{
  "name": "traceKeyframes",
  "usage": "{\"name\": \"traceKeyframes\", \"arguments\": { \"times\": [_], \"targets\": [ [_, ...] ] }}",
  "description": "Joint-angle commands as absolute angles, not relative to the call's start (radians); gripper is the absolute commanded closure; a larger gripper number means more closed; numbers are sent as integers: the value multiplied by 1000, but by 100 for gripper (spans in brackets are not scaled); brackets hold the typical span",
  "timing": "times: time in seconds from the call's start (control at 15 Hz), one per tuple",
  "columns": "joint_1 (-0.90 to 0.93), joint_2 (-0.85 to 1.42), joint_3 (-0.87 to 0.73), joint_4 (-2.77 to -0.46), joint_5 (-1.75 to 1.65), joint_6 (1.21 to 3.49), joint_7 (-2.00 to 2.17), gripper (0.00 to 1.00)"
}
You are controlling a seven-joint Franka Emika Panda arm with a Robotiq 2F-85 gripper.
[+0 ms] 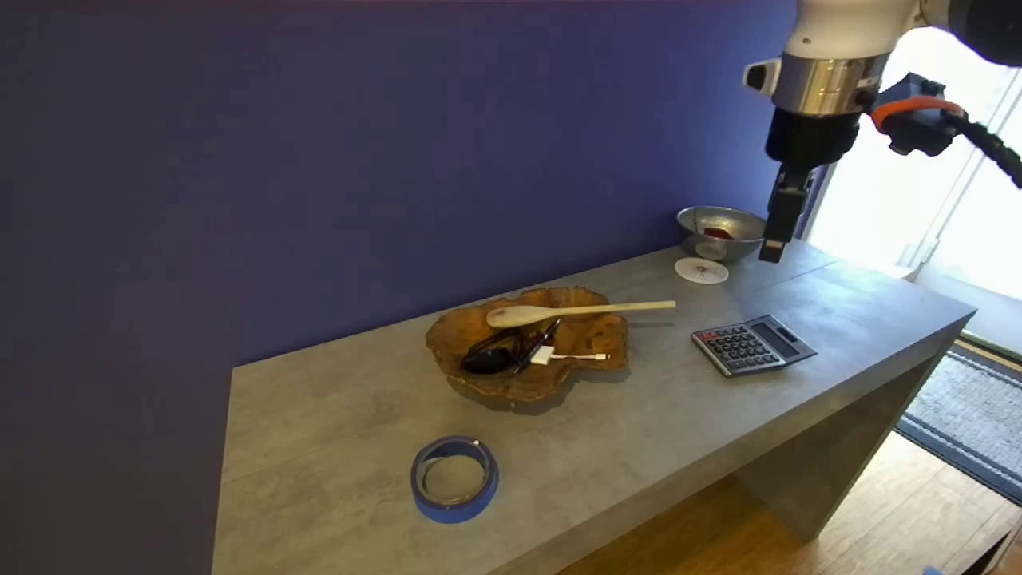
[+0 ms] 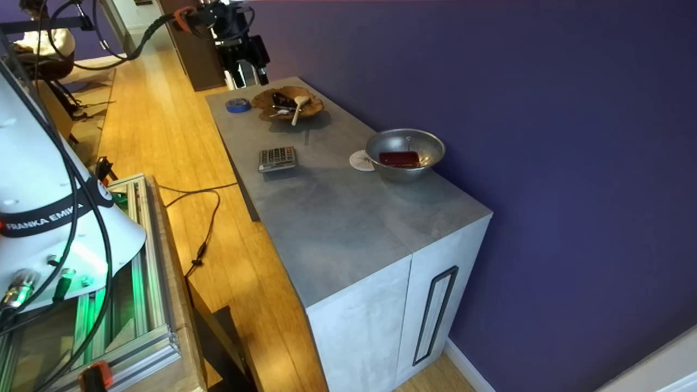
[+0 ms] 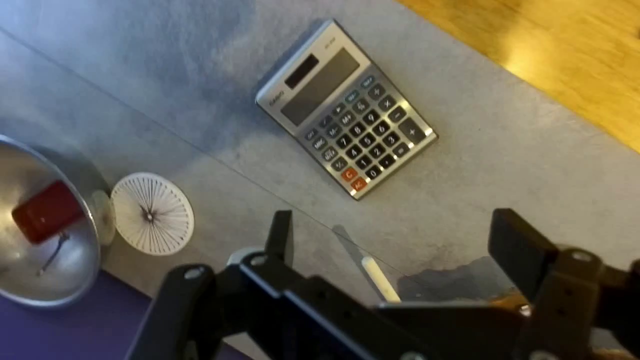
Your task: Put the cooking stick over the silver bowl
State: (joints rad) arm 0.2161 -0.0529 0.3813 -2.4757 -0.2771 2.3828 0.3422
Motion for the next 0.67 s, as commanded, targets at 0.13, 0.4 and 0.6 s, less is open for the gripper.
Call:
{"name": "traceKeyframes", "arguments": {
  "times": [0.13, 0.4, 0.6],
  "targets": [
    [262, 21, 369, -2393, -482, 2340, 448, 0],
    [255, 59, 345, -2388, -522, 2428, 439, 0],
    [252, 190, 313, -2389, -509, 2689, 360, 0]
  ]
}}
